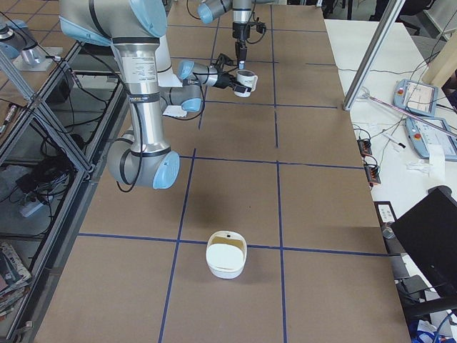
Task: Left arm hands cup to right arm to dump lemon
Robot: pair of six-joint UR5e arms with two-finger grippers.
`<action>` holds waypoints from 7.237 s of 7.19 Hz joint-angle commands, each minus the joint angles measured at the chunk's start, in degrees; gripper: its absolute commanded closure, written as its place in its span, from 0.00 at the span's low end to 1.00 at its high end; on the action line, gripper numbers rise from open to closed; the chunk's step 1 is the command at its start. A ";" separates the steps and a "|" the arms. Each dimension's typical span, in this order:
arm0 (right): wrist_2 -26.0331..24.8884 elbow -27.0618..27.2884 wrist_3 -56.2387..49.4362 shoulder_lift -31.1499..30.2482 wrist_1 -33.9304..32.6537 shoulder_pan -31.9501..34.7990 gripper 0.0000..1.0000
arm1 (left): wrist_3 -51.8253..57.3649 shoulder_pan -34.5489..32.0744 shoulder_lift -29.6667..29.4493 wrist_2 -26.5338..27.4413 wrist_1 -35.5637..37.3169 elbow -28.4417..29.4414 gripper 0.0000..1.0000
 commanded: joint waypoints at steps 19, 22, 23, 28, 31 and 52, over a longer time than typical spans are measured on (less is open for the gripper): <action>55.96 -14.19 55.29 -39.45 50.62 52.22 0.89 | -0.09 -6.98 7.05 0.55 -0.52 -7.23 0.00; 64.12 -15.15 84.22 -38.66 52.92 60.72 0.89 | -0.09 -6.98 6.97 0.64 -0.52 -7.41 0.00; 66.06 -20.03 91.08 -38.66 58.59 62.58 0.89 | -0.26 -6.98 6.88 0.64 -0.52 -7.76 0.00; 66.61 -35.52 117.78 -36.82 76.61 66.98 0.89 | -0.44 -6.89 6.26 1.51 -0.52 -7.93 0.00; 66.26 -38.17 136.36 -33.31 80.41 68.48 0.88 | -0.44 -6.89 6.35 1.51 -0.44 -8.20 0.00; 60.28 -19.82 124.14 -14.58 54.34 56.20 0.82 | 0.17 -7.06 6.79 1.60 -0.52 -7.85 0.00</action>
